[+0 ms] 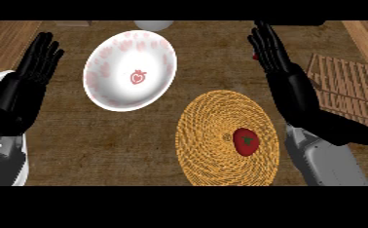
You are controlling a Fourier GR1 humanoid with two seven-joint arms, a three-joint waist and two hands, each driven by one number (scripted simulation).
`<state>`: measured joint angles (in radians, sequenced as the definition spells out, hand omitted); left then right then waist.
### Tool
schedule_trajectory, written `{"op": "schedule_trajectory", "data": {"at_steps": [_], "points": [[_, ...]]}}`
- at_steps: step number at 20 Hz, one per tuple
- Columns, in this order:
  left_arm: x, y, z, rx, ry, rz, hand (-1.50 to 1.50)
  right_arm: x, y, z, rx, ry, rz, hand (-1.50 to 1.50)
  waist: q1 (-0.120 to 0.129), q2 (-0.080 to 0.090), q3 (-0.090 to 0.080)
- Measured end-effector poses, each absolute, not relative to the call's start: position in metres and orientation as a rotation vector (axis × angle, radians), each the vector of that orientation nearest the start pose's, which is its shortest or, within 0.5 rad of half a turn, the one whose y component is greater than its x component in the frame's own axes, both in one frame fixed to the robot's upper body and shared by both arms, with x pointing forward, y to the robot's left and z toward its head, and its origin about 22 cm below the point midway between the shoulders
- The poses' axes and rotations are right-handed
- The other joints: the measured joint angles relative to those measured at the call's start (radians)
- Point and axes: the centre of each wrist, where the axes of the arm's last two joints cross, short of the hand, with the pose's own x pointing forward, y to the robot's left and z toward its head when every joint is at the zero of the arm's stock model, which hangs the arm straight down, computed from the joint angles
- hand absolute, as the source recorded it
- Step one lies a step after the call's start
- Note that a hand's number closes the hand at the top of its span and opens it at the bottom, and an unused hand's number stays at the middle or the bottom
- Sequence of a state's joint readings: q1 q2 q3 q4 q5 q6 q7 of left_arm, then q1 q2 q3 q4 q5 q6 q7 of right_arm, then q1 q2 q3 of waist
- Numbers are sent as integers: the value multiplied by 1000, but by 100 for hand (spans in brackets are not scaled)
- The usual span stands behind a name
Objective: Pick the tomato from the placemat and place it in the tiered shelf
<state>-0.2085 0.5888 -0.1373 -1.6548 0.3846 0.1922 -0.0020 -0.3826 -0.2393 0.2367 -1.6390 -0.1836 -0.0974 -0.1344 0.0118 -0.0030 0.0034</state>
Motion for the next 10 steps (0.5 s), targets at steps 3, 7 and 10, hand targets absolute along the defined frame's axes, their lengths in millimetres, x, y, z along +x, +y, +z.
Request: {"op": "schedule_trajectory", "data": {"at_steps": [3,7,10], "points": [[271,309,96,168,-1722,-163,0,300,-170,103,185,-2030,310,150,-1,1,-2],[256,333,60,259,-1535,-109,0,296,-167,78,-16,-1929,365,150,-12,4,-10],[243,342,38,276,-1431,-66,0,294,-194,53,-364,-1846,297,-150,-36,2,-12]]}}
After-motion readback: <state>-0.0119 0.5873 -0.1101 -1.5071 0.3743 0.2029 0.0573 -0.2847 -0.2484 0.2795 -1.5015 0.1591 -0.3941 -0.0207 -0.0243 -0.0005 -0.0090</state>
